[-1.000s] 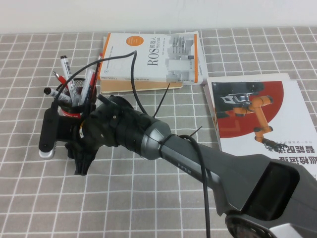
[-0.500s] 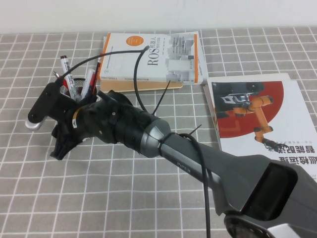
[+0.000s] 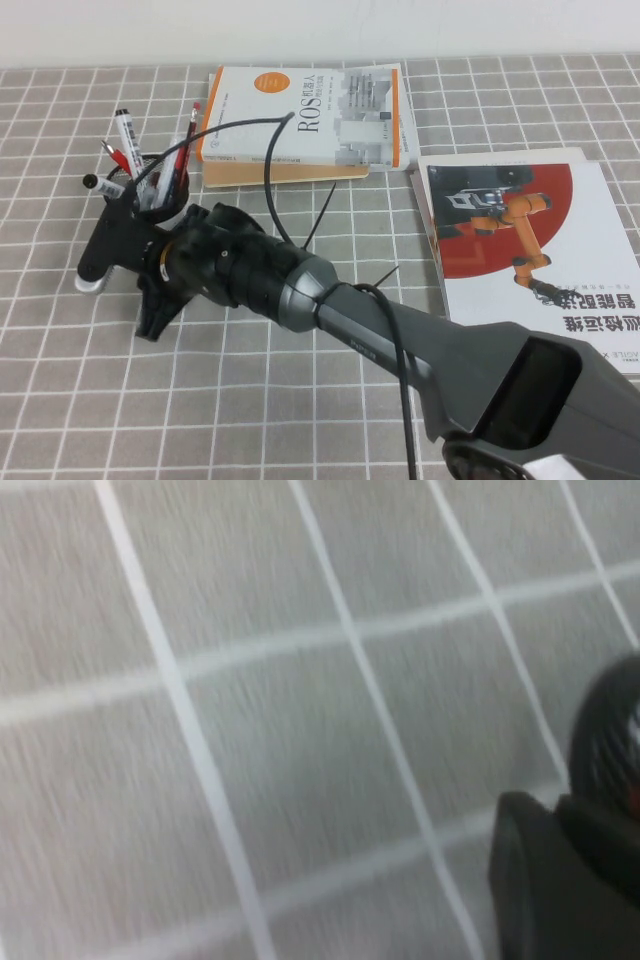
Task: Put the pen into the pen holder
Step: Pick up the pen on the table
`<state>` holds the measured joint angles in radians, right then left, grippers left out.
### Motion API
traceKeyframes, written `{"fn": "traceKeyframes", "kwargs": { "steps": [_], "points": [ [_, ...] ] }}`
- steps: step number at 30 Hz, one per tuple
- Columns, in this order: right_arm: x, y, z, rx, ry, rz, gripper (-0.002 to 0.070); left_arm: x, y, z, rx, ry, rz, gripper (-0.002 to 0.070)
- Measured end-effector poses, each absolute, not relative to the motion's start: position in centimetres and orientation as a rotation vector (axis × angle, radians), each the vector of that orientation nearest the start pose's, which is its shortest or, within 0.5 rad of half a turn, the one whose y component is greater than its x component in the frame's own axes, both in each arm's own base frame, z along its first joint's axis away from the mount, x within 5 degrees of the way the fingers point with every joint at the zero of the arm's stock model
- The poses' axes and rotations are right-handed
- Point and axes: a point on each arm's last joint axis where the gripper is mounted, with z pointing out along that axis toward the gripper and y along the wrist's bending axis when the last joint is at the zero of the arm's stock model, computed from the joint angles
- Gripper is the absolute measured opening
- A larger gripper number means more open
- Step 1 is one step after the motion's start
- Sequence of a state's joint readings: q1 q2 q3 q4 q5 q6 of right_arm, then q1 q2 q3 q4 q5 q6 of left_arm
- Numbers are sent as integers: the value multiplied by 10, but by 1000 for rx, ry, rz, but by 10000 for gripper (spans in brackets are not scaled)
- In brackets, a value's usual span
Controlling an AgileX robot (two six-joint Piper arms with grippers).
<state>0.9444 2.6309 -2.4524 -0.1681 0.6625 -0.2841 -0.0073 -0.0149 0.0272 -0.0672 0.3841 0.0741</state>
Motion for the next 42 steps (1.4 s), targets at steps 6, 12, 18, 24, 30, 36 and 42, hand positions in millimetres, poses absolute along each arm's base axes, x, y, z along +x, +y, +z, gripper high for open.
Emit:
{"fn": "traceKeyframes", "kwargs": {
  "steps": [6,12,18,24,30,36,42],
  "points": [
    [345,444,183,-1291,2132,24,-10,52,-3,170,35,1879,-21,-3],
    [340,424,214,-1137,2296,-46,-11,52,-3,170,35,1879,-21,-3],
    [334,408,253,-1019,2337,-89,-12,52,-3,170,35,1879,-21,-3],
    [331,401,271,-983,2347,-77,-12,52,-3,170,35,1879,-21,-3],
    [321,398,293,-966,2354,32,-12,52,-3,170,35,1879,-21,-3],
    [312,393,320,-950,2316,77,-12,52,-3,170,35,1879,-21,-3],
    [279,392,351,-1011,2236,129,-12,52,-3,170,35,1879,-21,-3]
  ]
}}
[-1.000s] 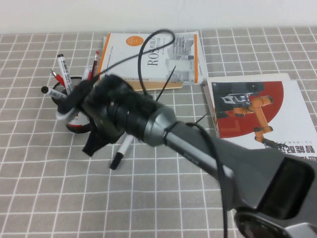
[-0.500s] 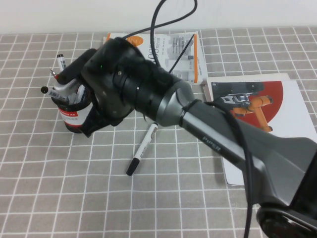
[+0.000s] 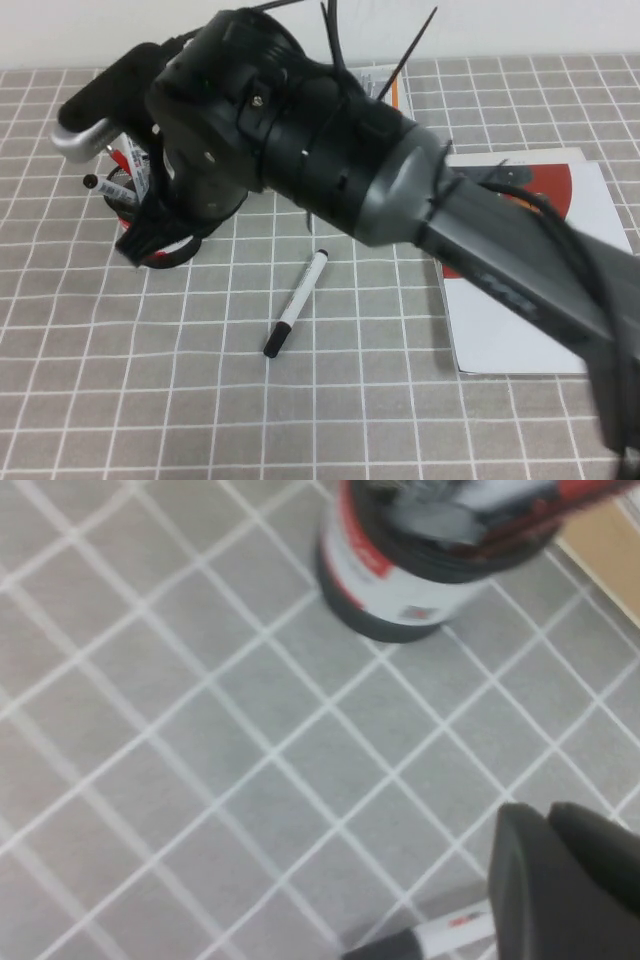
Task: Put the pen into the pen holder
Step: Pick up the pen on the table
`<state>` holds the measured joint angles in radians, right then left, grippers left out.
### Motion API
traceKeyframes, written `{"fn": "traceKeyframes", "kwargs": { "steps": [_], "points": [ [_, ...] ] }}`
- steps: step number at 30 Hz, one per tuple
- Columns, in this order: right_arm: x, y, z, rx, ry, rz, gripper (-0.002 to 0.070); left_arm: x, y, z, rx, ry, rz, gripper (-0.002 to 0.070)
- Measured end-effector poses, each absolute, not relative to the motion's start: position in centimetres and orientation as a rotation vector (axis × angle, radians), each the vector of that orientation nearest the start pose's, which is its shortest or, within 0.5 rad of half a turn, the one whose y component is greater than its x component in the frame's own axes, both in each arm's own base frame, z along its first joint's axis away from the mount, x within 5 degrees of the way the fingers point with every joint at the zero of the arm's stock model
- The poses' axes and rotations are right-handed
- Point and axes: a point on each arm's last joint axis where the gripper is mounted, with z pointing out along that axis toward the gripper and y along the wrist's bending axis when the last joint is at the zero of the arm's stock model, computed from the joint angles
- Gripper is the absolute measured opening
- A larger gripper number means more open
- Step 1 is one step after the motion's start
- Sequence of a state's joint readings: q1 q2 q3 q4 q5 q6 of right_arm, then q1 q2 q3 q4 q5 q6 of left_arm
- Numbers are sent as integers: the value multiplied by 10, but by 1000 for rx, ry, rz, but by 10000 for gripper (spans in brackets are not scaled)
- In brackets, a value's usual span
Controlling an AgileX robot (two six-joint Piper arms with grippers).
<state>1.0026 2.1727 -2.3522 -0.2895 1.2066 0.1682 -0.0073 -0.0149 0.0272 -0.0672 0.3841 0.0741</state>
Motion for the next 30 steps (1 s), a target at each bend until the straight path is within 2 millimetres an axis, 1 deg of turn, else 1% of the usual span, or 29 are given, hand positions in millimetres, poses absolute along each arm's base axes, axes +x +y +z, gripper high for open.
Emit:
{"fn": "traceKeyframes", "kwargs": {
  "steps": [2,3,4,5,6,7,8,9,11,12,14,16,19,22,24,26,30],
  "points": [
    [268,389,355,-1023,2210,152,-12,52,-3,170,35,1879,-21,-3],
    [265,386,352,-1015,2216,153,-12,52,-3,170,35,1879,-21,-3],
    [259,380,355,-994,2202,170,-12,52,-3,170,35,1879,-21,-3],
    [259,378,351,-987,2207,166,-12,52,-3,170,35,1879,-21,-3],
    [259,377,351,-981,2206,168,-12,52,-3,170,35,1879,-21,-3],
    [255,371,350,-957,2201,175,-12,52,-3,170,35,1879,-21,-3],
    [245,349,349,-870,2194,194,-12,52,-3,170,35,1879,-21,-3],
    [238,336,354,-818,2176,217,-12,52,-3,170,35,1879,-21,-3],
    [228,312,356,-717,2178,260,-12,52,-3,170,35,1879,-21,-3],
    [223,304,354,-675,2190,277,-12,52,-3,170,35,1879,-21,-3],
    [219,287,359,-594,2190,314,-12,52,-3,170,35,1879,-21,-3],
    [220,278,363,-546,2197,324,-12,52,-3,170,35,1879,-21,-3],
    [223,272,360,-525,2241,265,-12,52,-3,170,35,1879,-21,-3],
    [226,273,356,-616,2268,171,-12,52,-3,170,35,1879,-21,-3],
    [228,275,357,-678,2263,133,-12,52,-3,170,35,1879,-21,-3],
    [231,279,358,-718,2249,118,-13,52,-3,170,35,1879,-21,-3],
    [236,290,359,-743,2193,160,-12,52,-3,170,35,1879,-21,-3]
  ]
}}
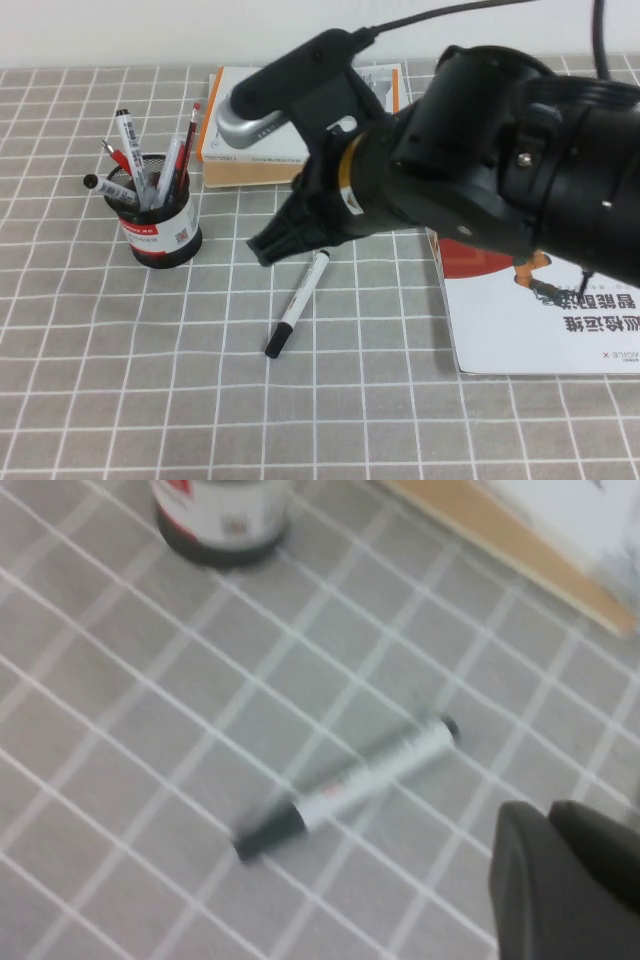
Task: Put the pen into the pen holder
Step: Pick up the pen on the table
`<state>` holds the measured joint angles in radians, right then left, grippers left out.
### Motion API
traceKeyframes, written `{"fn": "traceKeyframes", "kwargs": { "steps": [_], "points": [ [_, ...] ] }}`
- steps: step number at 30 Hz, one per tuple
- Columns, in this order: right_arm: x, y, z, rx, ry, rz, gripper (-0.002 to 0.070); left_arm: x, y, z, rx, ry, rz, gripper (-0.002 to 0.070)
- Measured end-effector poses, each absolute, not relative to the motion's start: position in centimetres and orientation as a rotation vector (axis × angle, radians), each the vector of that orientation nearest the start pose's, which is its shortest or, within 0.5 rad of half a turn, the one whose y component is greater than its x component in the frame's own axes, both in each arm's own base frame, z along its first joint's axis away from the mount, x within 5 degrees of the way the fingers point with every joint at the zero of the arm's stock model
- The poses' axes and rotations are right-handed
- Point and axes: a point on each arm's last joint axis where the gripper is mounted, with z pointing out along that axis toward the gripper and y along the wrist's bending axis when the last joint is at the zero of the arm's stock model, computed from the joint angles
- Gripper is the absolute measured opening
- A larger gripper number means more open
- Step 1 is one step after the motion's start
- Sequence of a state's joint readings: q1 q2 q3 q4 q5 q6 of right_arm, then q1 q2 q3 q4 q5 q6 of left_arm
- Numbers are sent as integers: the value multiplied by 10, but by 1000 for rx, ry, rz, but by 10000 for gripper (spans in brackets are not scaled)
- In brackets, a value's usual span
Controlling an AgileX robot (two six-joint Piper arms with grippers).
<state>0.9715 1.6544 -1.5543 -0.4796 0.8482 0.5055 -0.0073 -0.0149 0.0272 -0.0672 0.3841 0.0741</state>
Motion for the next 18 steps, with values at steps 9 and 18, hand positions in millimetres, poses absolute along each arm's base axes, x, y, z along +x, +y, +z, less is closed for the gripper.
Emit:
{"fn": "traceKeyframes", "kwargs": {
  "steps": [9,18],
  "points": [
    [272,294,338,-588,2560,51,-12,52,-3,170,35,1879,-21,-3],
    [314,339,310,-554,2674,252,-2,52,-3,170,35,1879,-21,-3]
  ]
}}
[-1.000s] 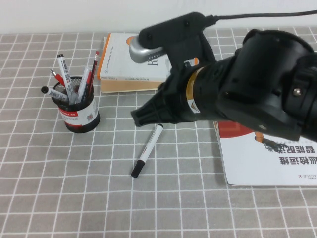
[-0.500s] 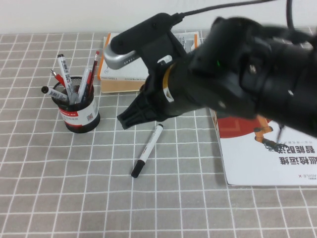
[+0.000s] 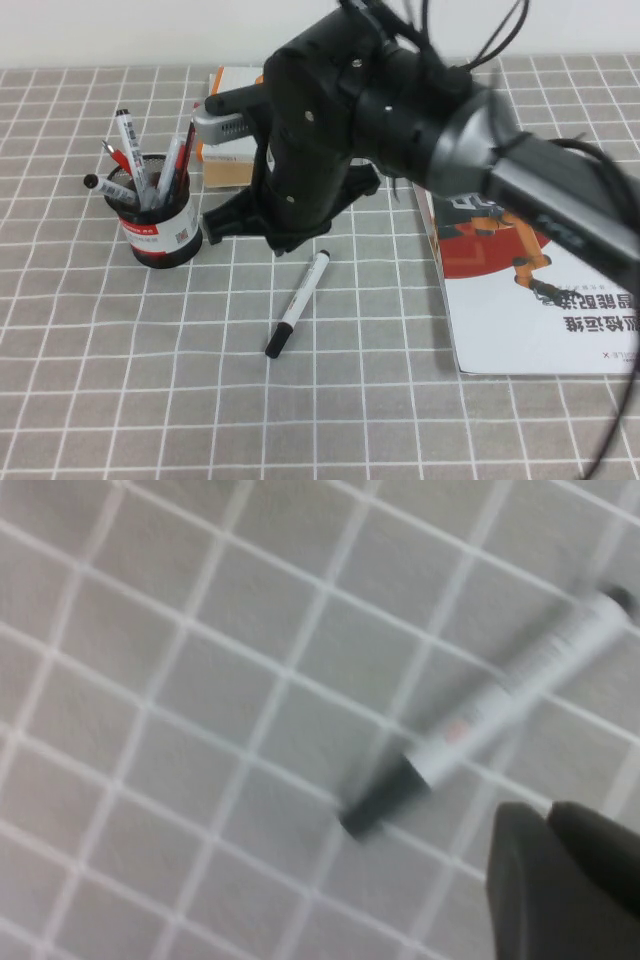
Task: Put the pen into the pen holder
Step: Pick up the pen on the table
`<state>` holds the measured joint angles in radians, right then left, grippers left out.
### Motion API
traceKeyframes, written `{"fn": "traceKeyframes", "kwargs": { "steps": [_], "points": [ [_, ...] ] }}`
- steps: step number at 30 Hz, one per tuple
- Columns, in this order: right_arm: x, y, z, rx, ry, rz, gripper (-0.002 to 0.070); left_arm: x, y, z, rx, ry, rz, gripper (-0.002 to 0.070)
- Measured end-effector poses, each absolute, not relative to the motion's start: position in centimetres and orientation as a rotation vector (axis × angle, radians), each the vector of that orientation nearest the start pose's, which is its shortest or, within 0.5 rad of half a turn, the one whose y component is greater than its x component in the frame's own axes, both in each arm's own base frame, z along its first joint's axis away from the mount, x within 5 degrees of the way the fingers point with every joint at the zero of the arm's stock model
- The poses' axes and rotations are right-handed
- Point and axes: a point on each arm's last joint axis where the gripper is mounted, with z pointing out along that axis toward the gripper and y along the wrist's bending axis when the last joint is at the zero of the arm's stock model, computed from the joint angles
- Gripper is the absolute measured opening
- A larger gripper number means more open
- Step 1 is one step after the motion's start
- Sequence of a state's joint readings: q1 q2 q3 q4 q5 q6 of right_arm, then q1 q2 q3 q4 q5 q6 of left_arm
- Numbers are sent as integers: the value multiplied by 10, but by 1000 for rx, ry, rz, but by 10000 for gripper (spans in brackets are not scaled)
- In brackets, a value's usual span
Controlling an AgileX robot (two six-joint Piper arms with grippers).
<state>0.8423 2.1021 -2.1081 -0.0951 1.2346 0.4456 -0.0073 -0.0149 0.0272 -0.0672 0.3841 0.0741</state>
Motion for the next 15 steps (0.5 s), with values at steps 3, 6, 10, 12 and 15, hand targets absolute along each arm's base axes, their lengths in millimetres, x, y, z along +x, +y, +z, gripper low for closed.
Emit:
{"fn": "traceKeyframes", "kwargs": {
  "steps": [3,6,10,12,15],
  "points": [
    [331,345,291,-447,2724,284,65,52,-3,170,35,1879,-21,-3],
    [347,345,272,-270,2790,322,195,52,-3,170,35,1879,-21,-3],
    [361,342,251,-92,2853,331,316,52,-3,170,35,1879,-21,-3],
    [365,340,244,-47,2865,322,312,52,-3,170,35,1879,-21,-3],
    [367,341,237,-17,2876,312,283,52,-3,170,35,1879,-21,-3]
  ]
}}
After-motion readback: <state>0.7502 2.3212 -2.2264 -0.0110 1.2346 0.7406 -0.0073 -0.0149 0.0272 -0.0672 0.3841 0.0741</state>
